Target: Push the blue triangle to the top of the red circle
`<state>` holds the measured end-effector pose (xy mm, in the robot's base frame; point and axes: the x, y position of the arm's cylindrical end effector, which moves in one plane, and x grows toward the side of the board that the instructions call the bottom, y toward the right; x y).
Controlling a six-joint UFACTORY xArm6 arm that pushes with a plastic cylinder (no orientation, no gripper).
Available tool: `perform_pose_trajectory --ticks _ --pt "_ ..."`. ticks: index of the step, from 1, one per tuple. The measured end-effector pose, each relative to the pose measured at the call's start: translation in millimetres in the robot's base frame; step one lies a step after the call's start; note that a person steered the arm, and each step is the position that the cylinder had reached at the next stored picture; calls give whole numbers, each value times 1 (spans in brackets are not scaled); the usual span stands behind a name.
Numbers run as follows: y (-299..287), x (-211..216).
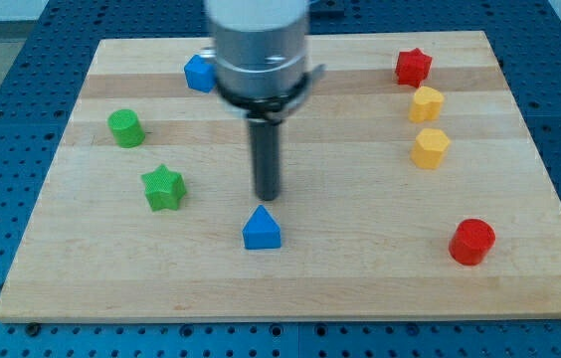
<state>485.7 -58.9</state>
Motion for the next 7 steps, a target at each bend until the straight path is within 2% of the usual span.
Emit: perform_pose_trajectory --ticks 1,2,3,7 --pt "-40 6" --pt "-32 33" --pt "-20 54" --pt "75 44"
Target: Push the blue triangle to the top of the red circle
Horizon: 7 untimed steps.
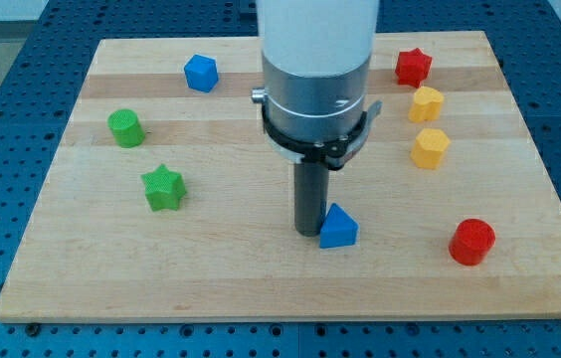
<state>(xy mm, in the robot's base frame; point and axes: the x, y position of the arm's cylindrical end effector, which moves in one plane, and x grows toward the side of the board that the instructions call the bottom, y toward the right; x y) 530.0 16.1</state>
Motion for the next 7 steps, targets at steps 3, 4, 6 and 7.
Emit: perform_pose_trajectory --ticks 3,4,6,7 --pt "14 21" --pt "35 25" --pt "48 46" --pt "48 54"
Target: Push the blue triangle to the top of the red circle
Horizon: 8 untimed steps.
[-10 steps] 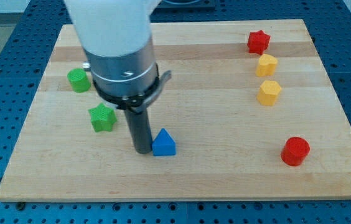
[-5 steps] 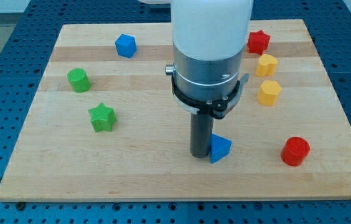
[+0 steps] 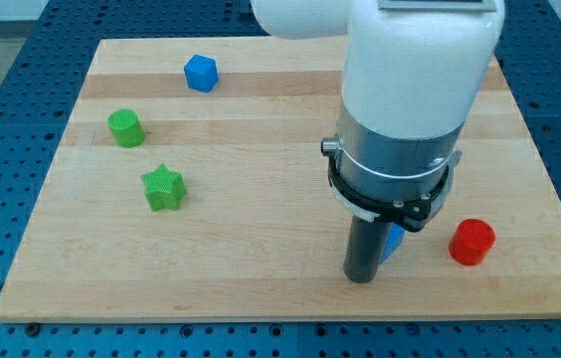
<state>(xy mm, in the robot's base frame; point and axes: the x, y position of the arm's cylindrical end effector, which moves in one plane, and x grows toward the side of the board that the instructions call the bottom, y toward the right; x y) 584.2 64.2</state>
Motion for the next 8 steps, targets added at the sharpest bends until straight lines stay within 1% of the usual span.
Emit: perform_pose_trajectory --ticks 1,3,4,6,7,8 --pt "1 -7" --pt "39 -29" --pt "48 -40" --pt "15 -41" --pt "10 -43" --pt "12 -58"
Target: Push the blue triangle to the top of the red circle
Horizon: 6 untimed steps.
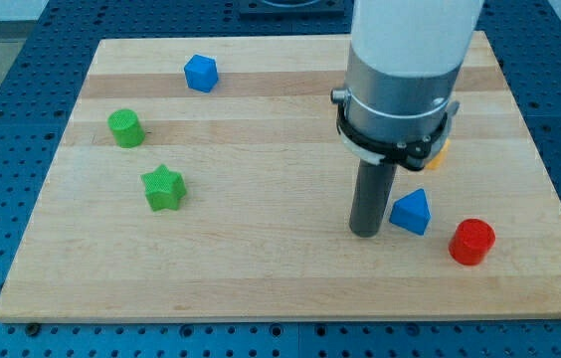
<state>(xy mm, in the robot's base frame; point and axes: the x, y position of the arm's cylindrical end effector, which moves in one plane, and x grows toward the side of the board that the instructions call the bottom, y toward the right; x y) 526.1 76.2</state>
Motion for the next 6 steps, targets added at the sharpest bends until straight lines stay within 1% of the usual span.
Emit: perform_pose_trajectory --ticks 1,2,3,4,5,6 --pt "5 -9" --pt "14 -9" --pt "48 -9" --pt "57 -10" --pt "47 -11" --pt "-3 -7"
